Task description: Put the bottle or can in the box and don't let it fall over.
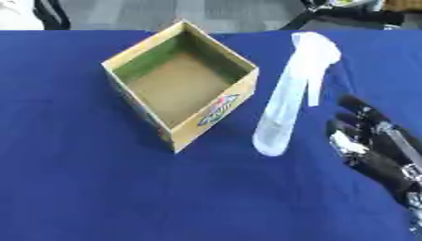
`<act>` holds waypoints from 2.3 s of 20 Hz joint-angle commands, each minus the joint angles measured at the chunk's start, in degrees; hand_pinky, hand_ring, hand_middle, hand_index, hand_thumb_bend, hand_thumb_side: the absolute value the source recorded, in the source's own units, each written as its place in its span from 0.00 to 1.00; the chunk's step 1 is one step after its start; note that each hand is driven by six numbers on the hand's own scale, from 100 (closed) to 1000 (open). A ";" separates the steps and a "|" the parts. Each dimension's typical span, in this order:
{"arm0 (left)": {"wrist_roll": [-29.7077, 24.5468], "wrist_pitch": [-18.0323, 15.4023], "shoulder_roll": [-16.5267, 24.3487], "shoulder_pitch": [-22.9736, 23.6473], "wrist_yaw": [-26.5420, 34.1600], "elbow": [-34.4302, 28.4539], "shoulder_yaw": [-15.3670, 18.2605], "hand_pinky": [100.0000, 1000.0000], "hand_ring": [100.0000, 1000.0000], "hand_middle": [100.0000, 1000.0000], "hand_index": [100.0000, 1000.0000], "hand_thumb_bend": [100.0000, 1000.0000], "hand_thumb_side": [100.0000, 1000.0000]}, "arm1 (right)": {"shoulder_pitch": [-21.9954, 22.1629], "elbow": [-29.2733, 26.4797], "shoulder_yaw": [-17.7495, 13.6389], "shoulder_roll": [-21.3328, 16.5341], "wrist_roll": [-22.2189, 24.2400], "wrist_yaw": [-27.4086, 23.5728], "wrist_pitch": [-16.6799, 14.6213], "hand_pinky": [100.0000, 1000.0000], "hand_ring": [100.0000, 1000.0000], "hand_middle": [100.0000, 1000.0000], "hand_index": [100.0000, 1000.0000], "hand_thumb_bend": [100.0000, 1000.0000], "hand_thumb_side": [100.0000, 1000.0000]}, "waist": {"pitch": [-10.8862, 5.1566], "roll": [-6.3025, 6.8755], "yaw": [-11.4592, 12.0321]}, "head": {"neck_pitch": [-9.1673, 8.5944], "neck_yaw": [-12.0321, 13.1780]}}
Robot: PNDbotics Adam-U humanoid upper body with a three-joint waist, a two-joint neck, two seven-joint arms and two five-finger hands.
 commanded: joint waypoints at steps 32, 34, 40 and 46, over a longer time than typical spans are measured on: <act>-0.09 0.30 2.07 -0.47 0.21 -1.17 0.17 1.00 1.00 1.00 0.96 0.31 0.08 | -4.64 -1.26 2.77 2.34 2.58 -0.45 3.29 1.00 1.00 1.00 1.00 0.00 0.35 | -1.64 -0.36 0.36 | -0.12 -0.45; -0.09 0.31 2.01 -0.55 0.25 -1.17 0.17 1.00 1.00 1.00 0.96 0.31 0.08 | -5.00 -1.26 2.83 2.36 2.96 -1.08 3.55 1.00 1.00 1.00 1.00 0.00 0.35 | -1.62 -0.36 0.48 | -0.19 -0.52; -0.20 0.37 1.90 -0.71 0.37 -1.17 0.07 1.00 1.00 1.00 0.96 0.31 0.08 | -5.70 -1.26 3.08 2.22 4.91 -1.07 3.83 1.00 1.00 1.00 1.00 0.00 0.37 | -1.61 -0.42 0.77 | -0.28 -0.62; -0.33 0.40 1.79 -0.84 0.44 -1.17 -0.02 1.00 1.00 1.00 0.96 0.31 0.09 | -5.99 -1.26 2.95 2.00 6.03 -0.33 4.46 1.00 1.00 1.00 1.00 0.00 0.37 | -1.55 -0.45 1.03 | -0.15 -0.47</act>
